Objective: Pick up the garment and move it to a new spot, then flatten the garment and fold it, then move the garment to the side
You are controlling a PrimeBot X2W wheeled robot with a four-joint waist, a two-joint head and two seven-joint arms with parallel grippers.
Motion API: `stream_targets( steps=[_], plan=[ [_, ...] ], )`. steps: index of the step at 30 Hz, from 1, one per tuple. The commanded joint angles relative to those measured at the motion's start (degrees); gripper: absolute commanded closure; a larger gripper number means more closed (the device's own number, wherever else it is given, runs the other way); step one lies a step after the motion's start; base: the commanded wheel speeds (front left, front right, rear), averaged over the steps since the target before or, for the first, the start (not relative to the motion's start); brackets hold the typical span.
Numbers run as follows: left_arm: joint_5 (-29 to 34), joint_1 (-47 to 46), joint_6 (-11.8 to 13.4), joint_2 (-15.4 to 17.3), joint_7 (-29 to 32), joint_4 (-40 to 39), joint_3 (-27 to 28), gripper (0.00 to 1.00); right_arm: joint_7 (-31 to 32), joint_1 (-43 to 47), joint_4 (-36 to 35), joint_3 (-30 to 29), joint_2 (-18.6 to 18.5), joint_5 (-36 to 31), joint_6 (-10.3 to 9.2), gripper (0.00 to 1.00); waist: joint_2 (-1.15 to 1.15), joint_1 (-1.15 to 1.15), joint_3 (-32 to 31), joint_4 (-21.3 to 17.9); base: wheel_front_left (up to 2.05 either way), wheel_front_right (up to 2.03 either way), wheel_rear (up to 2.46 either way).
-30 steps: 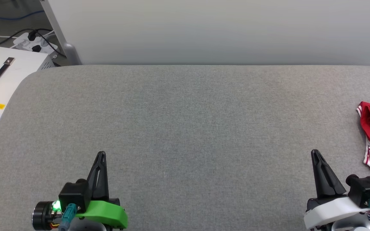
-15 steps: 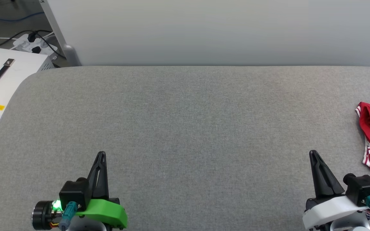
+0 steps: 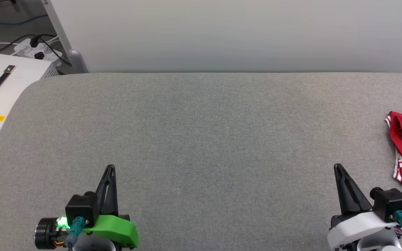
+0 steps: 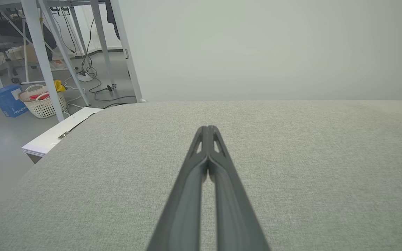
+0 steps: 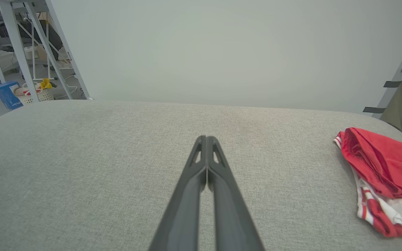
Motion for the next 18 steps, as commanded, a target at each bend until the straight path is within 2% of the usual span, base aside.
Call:
stream_targets(
  steps=[1,18],
  plan=[
    [0.5,-0.6,0.3,-0.2,0.5,-0.3,0.2,1.00,0.3,-0.8,-0.5,0.0,0.1,-0.7,-0.01,1.00,0.00,0.00,0.0,0.0,0.00,0.00,0.00],
    [1.1,-0.8,0.5,-0.4,2.5,-0.8,0.5,1.00,2.3,-1.2,-1.0,-0.1,0.5,-2.0,-0.02,1.00,0.00,0.00,-0.3,-0.1,0.00,0.00,0.00]
  ],
)
